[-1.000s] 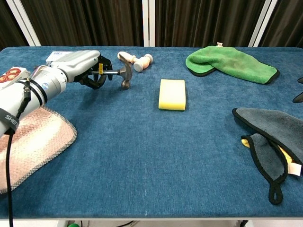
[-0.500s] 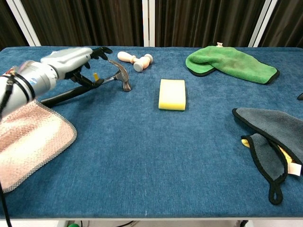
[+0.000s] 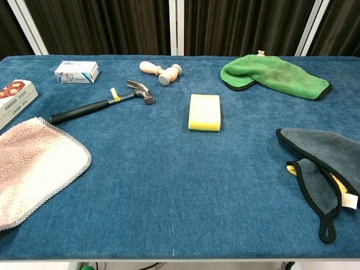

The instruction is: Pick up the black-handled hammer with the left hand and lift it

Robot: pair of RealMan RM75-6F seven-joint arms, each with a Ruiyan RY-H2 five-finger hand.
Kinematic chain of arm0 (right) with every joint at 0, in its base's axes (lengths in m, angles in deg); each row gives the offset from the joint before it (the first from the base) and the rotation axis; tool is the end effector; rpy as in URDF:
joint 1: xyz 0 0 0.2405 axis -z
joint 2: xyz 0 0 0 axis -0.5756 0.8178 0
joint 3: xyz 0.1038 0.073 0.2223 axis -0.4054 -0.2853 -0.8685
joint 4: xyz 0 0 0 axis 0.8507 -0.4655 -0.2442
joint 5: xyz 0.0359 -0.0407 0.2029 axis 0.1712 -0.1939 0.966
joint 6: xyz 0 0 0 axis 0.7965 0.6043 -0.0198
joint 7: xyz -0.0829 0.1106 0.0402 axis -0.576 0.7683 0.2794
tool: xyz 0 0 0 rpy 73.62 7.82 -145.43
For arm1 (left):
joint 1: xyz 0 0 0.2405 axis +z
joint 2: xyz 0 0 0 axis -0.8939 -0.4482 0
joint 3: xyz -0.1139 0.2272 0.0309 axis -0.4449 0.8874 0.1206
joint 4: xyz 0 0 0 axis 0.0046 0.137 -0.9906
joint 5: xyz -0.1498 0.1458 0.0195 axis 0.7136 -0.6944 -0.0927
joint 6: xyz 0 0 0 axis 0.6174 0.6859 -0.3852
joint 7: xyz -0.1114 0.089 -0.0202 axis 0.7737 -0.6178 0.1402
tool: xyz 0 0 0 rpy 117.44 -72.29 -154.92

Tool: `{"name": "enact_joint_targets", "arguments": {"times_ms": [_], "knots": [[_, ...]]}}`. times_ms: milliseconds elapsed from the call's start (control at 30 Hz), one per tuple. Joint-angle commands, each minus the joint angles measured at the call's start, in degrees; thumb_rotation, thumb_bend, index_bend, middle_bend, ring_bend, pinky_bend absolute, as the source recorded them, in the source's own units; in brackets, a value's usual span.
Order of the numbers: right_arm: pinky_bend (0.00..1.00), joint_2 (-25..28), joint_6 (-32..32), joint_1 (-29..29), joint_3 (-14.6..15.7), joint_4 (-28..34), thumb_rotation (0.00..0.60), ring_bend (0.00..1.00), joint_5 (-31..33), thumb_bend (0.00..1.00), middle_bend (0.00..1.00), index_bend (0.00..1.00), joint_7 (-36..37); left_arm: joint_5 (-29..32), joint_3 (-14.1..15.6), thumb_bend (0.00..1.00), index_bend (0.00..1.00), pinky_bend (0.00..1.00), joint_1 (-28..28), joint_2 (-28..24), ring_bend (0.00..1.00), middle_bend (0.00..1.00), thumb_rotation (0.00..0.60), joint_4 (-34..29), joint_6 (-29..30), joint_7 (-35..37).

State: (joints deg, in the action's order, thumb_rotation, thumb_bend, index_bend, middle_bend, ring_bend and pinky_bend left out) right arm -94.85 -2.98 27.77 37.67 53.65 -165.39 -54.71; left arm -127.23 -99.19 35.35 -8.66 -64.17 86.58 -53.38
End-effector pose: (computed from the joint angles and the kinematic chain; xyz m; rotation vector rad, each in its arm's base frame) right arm -0.3054 -0.1517 0.1419 1.5363 -1.1732 1.2370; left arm -0.2575 0.3374 0.1284 -1.3844 -0.7612 -0.8796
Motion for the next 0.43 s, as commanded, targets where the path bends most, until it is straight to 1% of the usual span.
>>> {"name": "enact_joint_targets", "arguments": {"times_ms": [33,233,433], "knots": [[0.06,0.32,-1.54,1.74,-1.57,-1.31,0.600,0.00,2.33,0.10,0.19,0.13,-1.44,-0.05,2.86,0.33,0.10,0.17,5.27,-4.21,0.09,0.14,0.600,-3.08,4.89,-2.57],[0.06,0.89,-1.80,2.47,-2.66,-2.04,0.600,0.00,3.34,0.10,0.19,0.13,0.06,-4.90,7.24,0.33,0.10,0.16,11.92,-7.26,0.09,0.14,0.600,-7.57,10.69,1.80],[0.06,1.13,0.37,1.58,-3.35,-2.12,0.600,0.00,3.35,0.10,0.19,0.13,0.42,-10.61,11.79,0.33,0.10,0.15,17.72,-7.97,0.09,0.14,0.600,-9.51,15.89,5.48]]}}
